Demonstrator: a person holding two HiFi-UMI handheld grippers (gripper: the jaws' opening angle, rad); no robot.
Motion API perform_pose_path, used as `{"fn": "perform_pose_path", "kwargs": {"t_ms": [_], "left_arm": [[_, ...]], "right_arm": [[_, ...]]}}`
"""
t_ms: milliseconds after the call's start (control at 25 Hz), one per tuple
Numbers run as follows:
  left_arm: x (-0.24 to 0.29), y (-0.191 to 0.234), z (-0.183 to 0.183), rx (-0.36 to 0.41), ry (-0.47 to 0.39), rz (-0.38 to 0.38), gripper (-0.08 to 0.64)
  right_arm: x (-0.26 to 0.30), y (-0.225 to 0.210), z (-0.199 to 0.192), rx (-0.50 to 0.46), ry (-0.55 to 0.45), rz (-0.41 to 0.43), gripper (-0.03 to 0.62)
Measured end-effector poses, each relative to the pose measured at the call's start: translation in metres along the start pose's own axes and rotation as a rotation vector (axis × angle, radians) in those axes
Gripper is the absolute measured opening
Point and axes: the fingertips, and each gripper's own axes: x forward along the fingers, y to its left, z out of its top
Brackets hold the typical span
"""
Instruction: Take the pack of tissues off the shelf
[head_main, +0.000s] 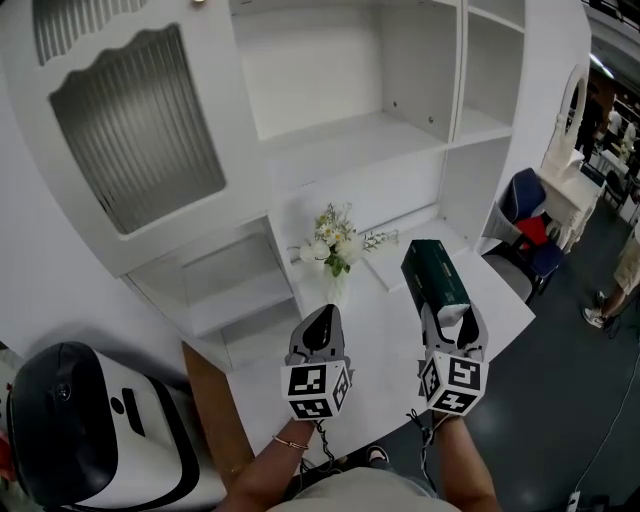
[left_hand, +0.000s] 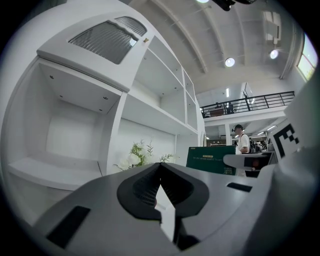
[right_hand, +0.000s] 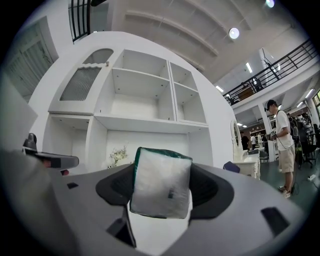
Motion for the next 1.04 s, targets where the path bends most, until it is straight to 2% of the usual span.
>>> {"fn": "perform_pose_path", "kwargs": {"t_ms": [520, 1040], "left_arm": [[0.0, 0.001, -0.002, -0.054, -0.004, 0.024, 0.015], [-0.014, 0.0, -0.009, -0.076, -0.002, 0.054, 0.015]], "right_arm": [[-0.009, -0.004, 0.003, -0.011, 0.015, 0.0, 0.313], [-0.025, -0.018, 0.003, 0.004, 0.012, -0.025, 0.313]]}}
